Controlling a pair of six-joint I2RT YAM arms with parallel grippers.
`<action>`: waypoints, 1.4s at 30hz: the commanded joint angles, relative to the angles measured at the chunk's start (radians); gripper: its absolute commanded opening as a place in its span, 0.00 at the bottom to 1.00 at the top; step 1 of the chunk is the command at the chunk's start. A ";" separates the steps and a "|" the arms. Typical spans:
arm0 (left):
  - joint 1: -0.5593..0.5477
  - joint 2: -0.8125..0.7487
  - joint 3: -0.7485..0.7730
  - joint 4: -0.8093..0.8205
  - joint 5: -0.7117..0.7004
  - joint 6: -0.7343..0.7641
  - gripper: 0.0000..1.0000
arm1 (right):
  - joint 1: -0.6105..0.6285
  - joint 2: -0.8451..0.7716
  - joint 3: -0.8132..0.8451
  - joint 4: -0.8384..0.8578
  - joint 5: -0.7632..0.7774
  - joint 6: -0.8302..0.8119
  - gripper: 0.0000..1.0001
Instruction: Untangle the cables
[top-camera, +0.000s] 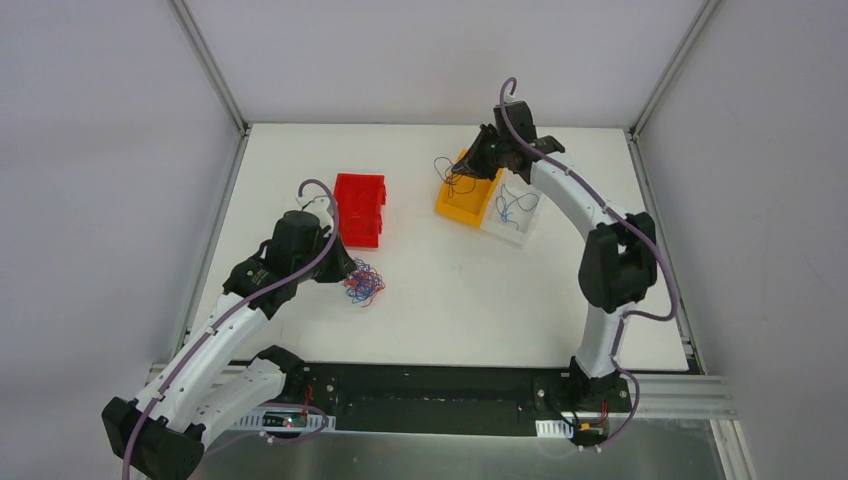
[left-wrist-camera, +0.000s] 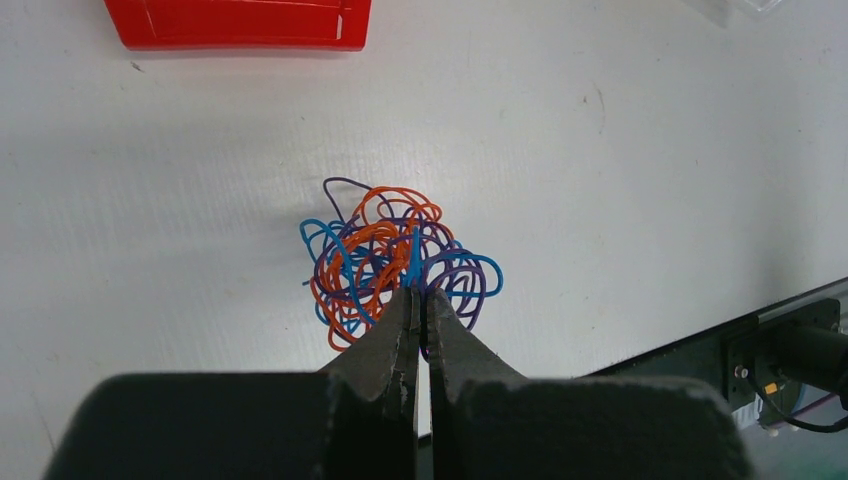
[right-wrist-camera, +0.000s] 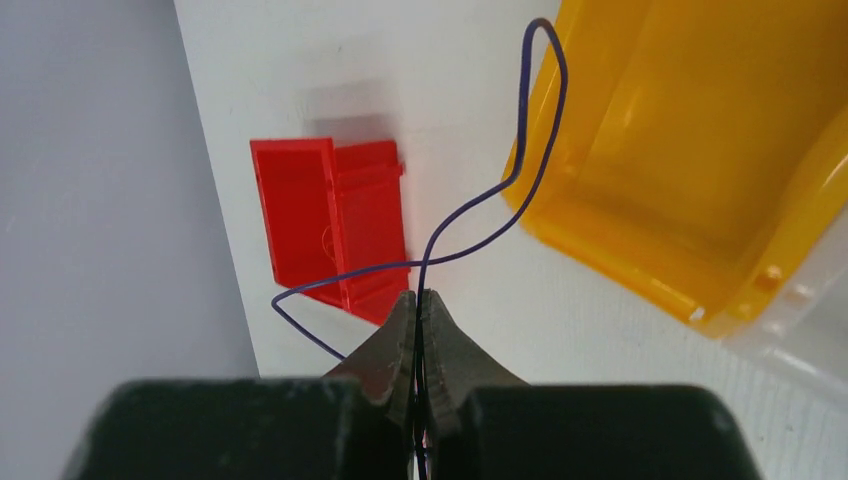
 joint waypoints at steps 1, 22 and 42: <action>0.008 0.012 0.046 0.018 0.030 0.017 0.00 | -0.051 0.140 0.153 -0.065 -0.027 -0.004 0.00; 0.007 0.046 0.060 0.018 0.064 -0.002 0.00 | -0.046 0.470 0.300 -0.101 0.443 -0.115 0.01; -0.001 0.030 0.050 0.059 0.279 -0.059 0.00 | 0.001 -0.039 0.036 -0.109 0.424 -0.156 0.86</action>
